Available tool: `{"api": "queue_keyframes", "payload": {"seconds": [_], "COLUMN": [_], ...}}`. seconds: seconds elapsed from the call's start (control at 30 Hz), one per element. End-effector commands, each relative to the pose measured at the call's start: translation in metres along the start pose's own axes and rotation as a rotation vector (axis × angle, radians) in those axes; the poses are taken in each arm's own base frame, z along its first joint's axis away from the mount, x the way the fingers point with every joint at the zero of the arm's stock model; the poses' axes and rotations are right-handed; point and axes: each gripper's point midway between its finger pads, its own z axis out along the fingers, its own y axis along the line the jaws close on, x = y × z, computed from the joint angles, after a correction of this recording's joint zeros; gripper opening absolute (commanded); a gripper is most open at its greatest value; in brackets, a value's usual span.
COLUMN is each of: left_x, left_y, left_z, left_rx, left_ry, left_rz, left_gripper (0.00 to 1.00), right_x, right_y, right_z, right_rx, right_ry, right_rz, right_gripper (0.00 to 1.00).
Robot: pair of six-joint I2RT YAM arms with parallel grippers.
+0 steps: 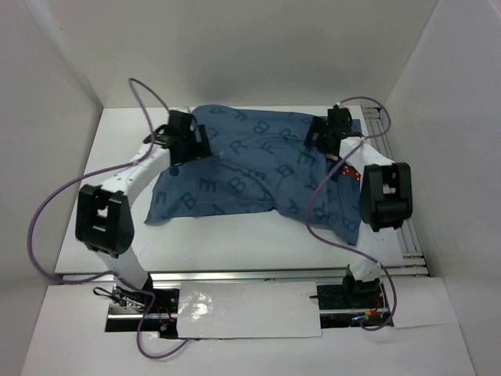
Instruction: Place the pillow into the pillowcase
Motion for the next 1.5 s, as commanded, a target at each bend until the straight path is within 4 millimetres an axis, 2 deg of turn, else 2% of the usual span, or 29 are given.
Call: {"api": "queue_keyframes", "payload": {"seconds": [0.0,0.03,0.07,0.13,0.17,0.2,0.23,0.27,0.3,0.33,0.37,0.4,0.47,0.5,0.57,0.6,0.63,0.77,0.83,0.9,1.0,1.03,1.07,1.13,1.27,1.33,1.4,1.43,1.47], "left_x": [-0.040,-0.049,-0.022,-0.002,0.024,0.037,0.048,0.077,0.084,0.093,0.114,0.124,0.125,0.142,0.141,0.151,0.139,0.138,0.144,0.143,0.141,0.140,0.135,0.137,0.123,0.115,0.104,0.094,0.091], "left_y": [0.055,0.067,0.080,0.105,0.117,0.126,0.141,0.153,0.160,0.173,0.180,0.184,0.196,0.202,0.204,0.202,0.199,0.189,0.192,0.193,0.193,0.192,0.191,0.191,0.188,0.192,0.194,0.195,0.194], "left_z": [-0.061,-0.086,-0.088,-0.100,-0.107,-0.109,-0.110,-0.105,-0.108,-0.108,-0.103,-0.103,-0.099,-0.094,-0.090,-0.083,-0.076,-0.059,-0.049,-0.043,-0.033,-0.031,-0.030,-0.025,-0.021,-0.024,-0.034,-0.040,-0.045], "left_rx": [-0.091,-0.093,-0.126,-0.192,-0.222,-0.246,-0.276,-0.309,-0.313,-0.346,-0.378,-0.385,-0.369,-0.379,-0.314,-0.284,-0.229,-0.132,-0.145,-0.148,-0.147,-0.139,-0.132,-0.125,-0.104,-0.115,-0.124,-0.120,-0.123], "left_ry": [-0.102,-0.154,-0.102,-0.093,-0.082,-0.079,-0.074,-0.025,-0.027,-0.023,0.009,0.025,-0.011,0.017,-0.007,0.009,-0.042,-0.069,-0.037,-0.029,-0.016,-0.017,-0.036,-0.023,-0.059,-0.097,-0.159,-0.201,-0.228], "left_rz": [-0.177,-0.247,-0.269,-0.345,-0.406,-0.438,-0.479,-0.521,-0.542,-0.597,-0.651,-0.679,-0.739,-0.761,-0.762,-0.756,-0.741,-0.704,-0.697,-0.689,-0.665,-0.647,-0.643,-0.645,-0.622,-0.605,-0.597,-0.576,-0.558], "left_gripper": [0.99,0.99,0.99,0.99,0.99,0.99,0.99,0.99,0.99,0.99,0.99,0.99,0.99,0.99,0.99,0.99,0.99,0.98,0.98,0.95,0.77,0.53,0.40,0.00,0.00,0.00,0.00,0.00,0.00], "right_x": [-0.024,-0.038,-0.012,0.002,-0.001,0.022,0.029,0.028,0.050,0.059,0.062,0.081,0.092,0.101,0.121,0.128,0.144,0.177,0.199,0.208,0.213,0.215,0.212,0.216,0.216,0.214,0.204,0.204,0.190], "right_y": [-0.041,-0.041,-0.061,-0.071,-0.077,-0.088,-0.089,-0.083,-0.094,-0.095,-0.099,-0.107,-0.118,-0.125,-0.134,-0.136,-0.141,-0.140,-0.135,-0.131,-0.132,-0.135,-0.137,-0.138,-0.130,-0.126,-0.124,-0.124,-0.123], "right_z": [-0.067,-0.100,-0.107,-0.130,-0.157,-0.161,-0.168,-0.184,-0.184,-0.188,-0.197,-0.198,-0.203,-0.209,-0.209,-0.209,-0.206,-0.196,-0.188,-0.184,-0.179,-0.179,-0.175,-0.172,-0.158,-0.152,-0.147,-0.147,-0.148], "right_rx": [0.102,0.084,0.132,0.152,0.155,0.178,0.173,0.120,0.154,0.162,0.166,0.205,0.248,0.288,0.330,0.342,0.361,0.355,0.338,0.321,0.319,0.329,0.321,0.318,0.256,0.214,0.187,0.187,0.176], "right_ry": [-0.104,-0.170,-0.141,-0.162,-0.206,-0.178,-0.185,-0.214,-0.170,-0.153,-0.160,-0.125,-0.117,-0.109,-0.068,-0.048,-0.010,0.087,0.160,0.185,0.175,0.165,0.142,0.133,0.120,0.104,0.066,0.065,0.030], "right_rz": [0.070,0.104,0.127,0.195,0.237,0.280,0.309,0.334,0.360,0.401,0.408,0.422,0.449,0.455,0.488,0.486,0.502,0.555,0.592,0.622,0.642,0.649,0.656,0.669,0.691,0.694,0.674,0.674,0.648], "right_gripper": [1.00,1.00,1.00,1.00,1.00,1.00,1.00,1.00,1.00,1.00,1.00,1.00,1.00,1.00,1.00,1.00,1.00,1.00,1.00,1.00,1.00,1.00,1.00,1.00,0.94,0.77,0.50,0.18,0.00]}}
